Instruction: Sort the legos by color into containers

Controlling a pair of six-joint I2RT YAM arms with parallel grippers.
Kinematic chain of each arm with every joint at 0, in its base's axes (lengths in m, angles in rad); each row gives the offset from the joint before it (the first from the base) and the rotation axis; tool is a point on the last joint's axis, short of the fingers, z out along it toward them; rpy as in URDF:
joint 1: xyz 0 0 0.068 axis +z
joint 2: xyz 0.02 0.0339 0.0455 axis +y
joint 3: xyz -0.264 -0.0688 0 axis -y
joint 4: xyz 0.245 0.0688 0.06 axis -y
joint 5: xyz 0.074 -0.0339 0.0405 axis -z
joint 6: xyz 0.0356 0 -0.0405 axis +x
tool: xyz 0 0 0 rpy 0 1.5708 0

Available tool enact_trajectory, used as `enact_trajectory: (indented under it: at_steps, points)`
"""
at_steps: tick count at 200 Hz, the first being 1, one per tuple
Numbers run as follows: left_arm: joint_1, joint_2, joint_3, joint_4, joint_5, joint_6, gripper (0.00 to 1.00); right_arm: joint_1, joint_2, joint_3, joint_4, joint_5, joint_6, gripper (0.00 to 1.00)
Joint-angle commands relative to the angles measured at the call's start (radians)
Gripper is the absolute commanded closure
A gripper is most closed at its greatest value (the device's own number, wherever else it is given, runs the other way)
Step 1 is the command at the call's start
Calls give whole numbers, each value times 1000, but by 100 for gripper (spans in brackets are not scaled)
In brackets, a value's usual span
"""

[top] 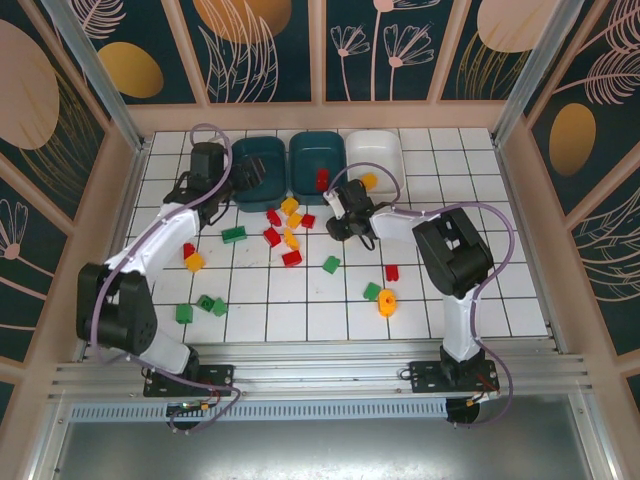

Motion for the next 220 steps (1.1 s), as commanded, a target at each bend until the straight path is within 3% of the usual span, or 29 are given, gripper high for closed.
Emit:
enact_trajectory:
  at_steps: [1,34,59,69,108,133,157,179,196,220]
  points:
    - [2,-56,-68,48,45,-14,22,-5,-15,10,-8,-24,13,77]
    - [-26,-124,-152,90,86,-46,23,-5,-129,-19,46,31,56,81]
    - [-153,-93,-164,38,24,0,24,-32,-221,-2,81,124,112,81]
    - [-215,-62,-160,12,-17,22,25,-87,-234,13,90,178,137,81]
    - [-395,89,-126,-24,-30,82,26,-233,-66,206,3,163,206,82]
    - [-483,185,-48,-77,-48,135,25,-275,48,326,-57,136,243,80]
    - [-501,237,-28,-68,-18,135,23,-291,109,384,-78,131,299,73]
    - [-502,243,-28,-75,-33,136,22,-302,123,398,-81,124,316,55]
    - [-502,226,-35,-85,-55,144,22,-302,89,380,-69,122,314,46]
    - [-501,206,-51,-93,-90,137,21,-299,-20,294,-24,135,328,42]
